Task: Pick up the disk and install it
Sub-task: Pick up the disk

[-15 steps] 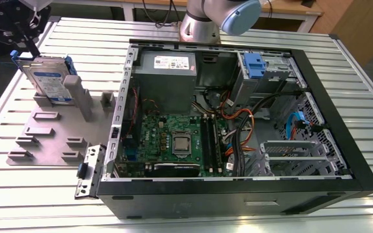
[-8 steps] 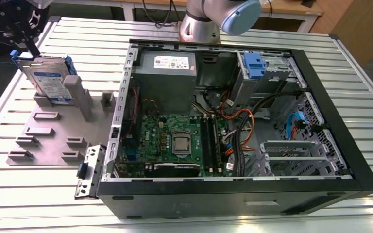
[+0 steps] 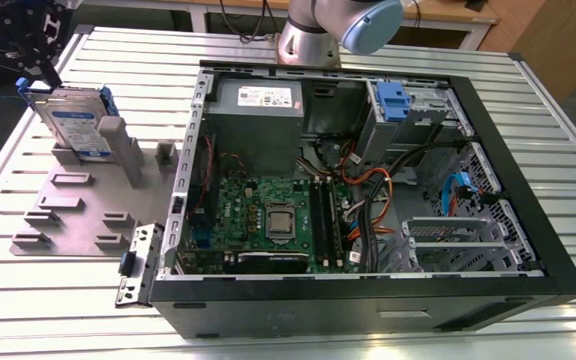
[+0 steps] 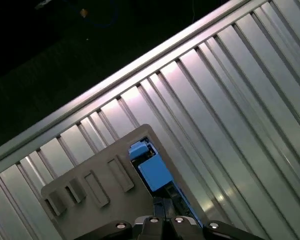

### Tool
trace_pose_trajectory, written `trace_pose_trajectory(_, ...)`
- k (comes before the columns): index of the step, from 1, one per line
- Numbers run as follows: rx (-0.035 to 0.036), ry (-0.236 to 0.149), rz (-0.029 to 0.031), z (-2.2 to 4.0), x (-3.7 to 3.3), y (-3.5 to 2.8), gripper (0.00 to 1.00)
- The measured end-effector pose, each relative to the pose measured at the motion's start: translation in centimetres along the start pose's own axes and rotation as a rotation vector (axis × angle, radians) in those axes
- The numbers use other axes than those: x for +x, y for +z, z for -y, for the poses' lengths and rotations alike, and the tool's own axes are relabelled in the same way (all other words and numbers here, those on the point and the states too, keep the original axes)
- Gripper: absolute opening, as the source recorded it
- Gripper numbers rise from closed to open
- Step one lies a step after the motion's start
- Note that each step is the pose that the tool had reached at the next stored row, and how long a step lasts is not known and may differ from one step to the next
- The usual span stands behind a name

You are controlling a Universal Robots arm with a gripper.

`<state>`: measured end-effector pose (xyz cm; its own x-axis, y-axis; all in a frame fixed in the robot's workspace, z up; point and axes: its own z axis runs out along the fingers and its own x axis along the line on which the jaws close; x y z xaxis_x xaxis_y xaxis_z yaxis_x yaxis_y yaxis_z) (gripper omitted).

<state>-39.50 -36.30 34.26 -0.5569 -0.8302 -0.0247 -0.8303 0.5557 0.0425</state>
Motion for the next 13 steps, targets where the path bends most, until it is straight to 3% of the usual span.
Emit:
trace_pose_trajectory(4,-0.0017,-0.067,-0.0029,0.00,0.00,0.01,0.11)
trace_pose_trajectory(13,-0.0020,-0.077,-0.0033,0.00,0.00,0.02,0.11)
